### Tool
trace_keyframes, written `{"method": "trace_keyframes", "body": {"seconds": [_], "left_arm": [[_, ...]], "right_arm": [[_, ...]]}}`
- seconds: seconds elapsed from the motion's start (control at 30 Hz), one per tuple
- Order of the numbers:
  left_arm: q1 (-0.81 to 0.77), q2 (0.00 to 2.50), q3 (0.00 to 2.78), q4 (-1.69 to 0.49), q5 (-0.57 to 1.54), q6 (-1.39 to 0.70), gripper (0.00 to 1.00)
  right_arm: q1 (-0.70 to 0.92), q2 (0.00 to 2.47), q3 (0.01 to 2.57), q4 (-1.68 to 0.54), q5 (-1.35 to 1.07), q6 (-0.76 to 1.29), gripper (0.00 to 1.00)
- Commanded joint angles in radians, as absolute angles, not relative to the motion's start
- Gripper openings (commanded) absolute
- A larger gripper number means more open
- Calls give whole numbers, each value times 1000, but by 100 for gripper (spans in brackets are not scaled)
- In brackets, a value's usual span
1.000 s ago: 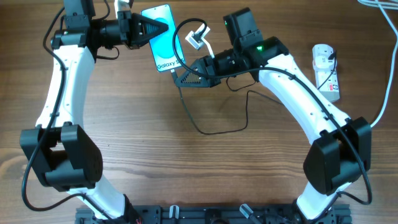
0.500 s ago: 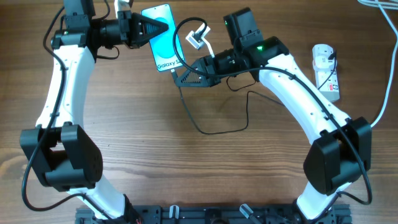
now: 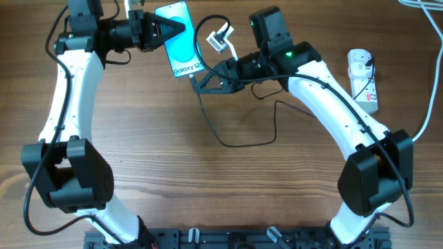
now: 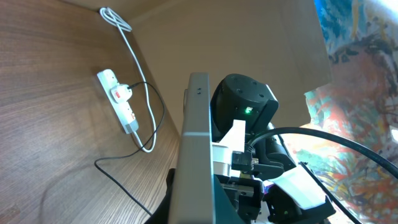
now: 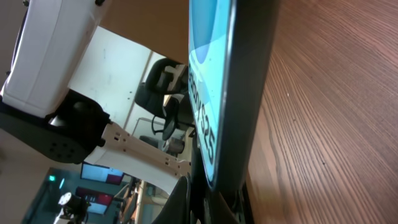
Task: Plug charger to phone and switch on socket
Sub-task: 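Push the USB-C plug into the phone's bottom port with the right gripper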
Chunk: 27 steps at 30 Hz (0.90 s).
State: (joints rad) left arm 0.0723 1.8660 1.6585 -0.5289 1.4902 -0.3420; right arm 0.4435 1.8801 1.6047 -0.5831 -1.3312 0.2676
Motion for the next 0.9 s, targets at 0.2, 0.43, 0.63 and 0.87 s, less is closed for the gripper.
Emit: {"method": "trace_keyframes", "body": {"seconds": [0.2,0.43,0.63,0.87], "left_arm": [[54,1845,1661,-537,1576,-379,4],[55,1845,1661,-533,1576,-382,4],[59,1845,1661,-530,1576,-400,4],[58,1845,1661,-530,1577,-400,4]], "right_arm": [[429,1874,1623,-527,-1279,310,5],[429,1874,1623,-525,-1279,326,5],[427,1874,1623,-511,-1256,351,5],[427,1874,1623,-400,-1255,426,5]]}}
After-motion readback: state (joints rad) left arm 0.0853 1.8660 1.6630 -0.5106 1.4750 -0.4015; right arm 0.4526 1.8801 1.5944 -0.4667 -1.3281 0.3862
